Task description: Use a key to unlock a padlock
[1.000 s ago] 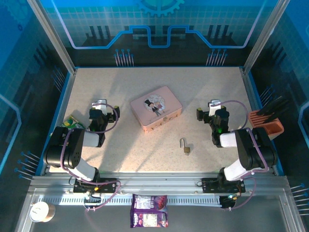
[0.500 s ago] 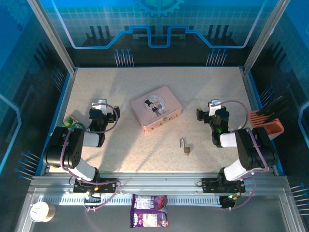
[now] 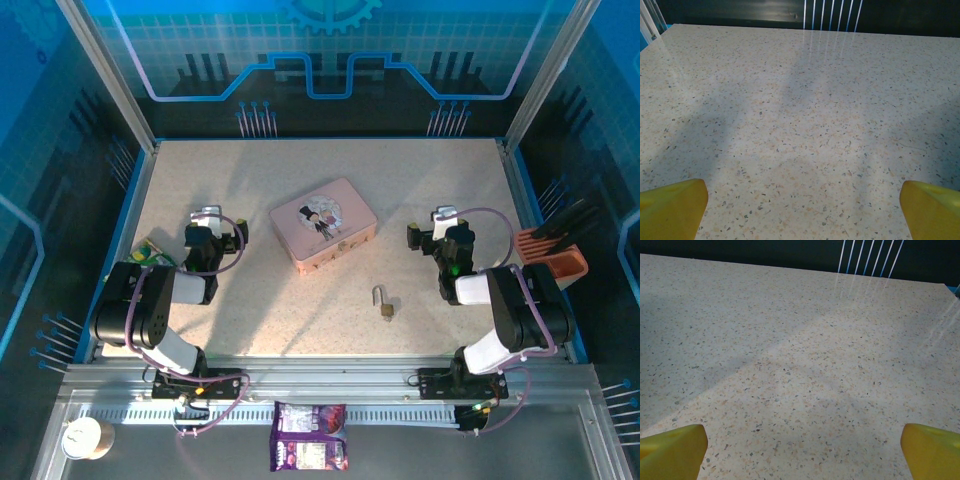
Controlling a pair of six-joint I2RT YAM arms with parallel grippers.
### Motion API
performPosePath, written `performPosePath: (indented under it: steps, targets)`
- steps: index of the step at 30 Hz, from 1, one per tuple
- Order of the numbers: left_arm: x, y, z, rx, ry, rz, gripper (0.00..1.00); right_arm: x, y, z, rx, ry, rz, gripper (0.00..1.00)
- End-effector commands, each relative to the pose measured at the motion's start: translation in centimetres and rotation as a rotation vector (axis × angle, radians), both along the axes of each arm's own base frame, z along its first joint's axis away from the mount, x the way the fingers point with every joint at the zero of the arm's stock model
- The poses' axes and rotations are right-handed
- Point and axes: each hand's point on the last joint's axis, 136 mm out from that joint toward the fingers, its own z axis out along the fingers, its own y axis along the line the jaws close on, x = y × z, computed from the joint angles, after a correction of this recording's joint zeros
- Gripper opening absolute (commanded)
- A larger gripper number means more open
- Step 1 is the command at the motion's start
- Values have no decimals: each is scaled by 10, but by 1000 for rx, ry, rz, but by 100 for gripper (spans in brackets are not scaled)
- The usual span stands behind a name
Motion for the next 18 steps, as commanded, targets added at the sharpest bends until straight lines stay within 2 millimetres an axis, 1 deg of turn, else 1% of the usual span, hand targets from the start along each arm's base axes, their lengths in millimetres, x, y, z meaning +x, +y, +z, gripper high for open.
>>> performPosePath:
  steps: [1, 18]
  targets:
    - [1, 0, 5, -20, -17, -5, 99, 6, -2, 12, 14, -41, -8, 100]
    - [2, 0, 6, -21, -19, -5, 99, 6, -1, 11, 16, -37, 3, 100]
